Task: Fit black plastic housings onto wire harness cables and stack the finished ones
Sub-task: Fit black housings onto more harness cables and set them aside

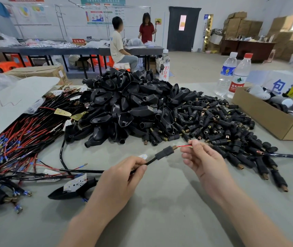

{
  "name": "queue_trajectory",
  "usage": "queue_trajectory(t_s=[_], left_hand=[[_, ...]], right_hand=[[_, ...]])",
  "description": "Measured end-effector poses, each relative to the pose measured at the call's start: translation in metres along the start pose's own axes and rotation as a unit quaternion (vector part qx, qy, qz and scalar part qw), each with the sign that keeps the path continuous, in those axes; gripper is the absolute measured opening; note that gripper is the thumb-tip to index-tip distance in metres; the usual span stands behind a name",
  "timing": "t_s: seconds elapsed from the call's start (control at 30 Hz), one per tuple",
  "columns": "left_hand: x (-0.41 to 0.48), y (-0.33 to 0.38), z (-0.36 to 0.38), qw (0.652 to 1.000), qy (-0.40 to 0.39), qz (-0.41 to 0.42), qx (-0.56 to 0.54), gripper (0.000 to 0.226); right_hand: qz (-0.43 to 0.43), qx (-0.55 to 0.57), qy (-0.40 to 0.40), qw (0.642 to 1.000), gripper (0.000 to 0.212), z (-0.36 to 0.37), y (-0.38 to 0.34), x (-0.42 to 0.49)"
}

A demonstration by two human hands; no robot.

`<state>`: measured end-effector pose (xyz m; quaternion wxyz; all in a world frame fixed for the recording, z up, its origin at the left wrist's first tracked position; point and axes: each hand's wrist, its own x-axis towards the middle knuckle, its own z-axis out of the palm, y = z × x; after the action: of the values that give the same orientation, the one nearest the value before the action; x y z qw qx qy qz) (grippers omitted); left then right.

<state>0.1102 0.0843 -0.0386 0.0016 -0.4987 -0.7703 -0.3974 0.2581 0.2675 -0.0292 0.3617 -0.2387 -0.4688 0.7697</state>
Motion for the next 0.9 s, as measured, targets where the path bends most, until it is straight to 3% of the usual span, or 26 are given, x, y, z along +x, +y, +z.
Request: queue_trajectory(t_s=[0.2,0.43,0.6,0.67,0.9], left_hand=[[-0.001,0.007,0.003,0.999,0.033,0.029,-0.03,0.011],[-0.001,0.013,0.002,0.996,0.065,0.063,-0.004,0.008],[-0.001,0.011,0.001,0.995,0.08,0.063,-0.009,0.008],[-0.001,0.01,0.001,0.995,0.079,0.066,0.002,0.009],[-0.002,0.01,0.003,0.992,0.053,0.096,0.055,0.017]], right_hand=[[0.144,0.217,-0.033,0.965,0.019,0.02,0.008,-0.011],[0.202,0.31,-0.048,0.928,0.023,0.021,0.009,-0.011],[0.164,0.189,-0.067,0.966,0.025,0.023,0.013,-0.013],[0.135,0.128,-0.076,0.979,0.035,0.024,0.015,-0.016],[0.09,0.051,-0.134,0.985,0.031,0.031,0.017,-0.026]])
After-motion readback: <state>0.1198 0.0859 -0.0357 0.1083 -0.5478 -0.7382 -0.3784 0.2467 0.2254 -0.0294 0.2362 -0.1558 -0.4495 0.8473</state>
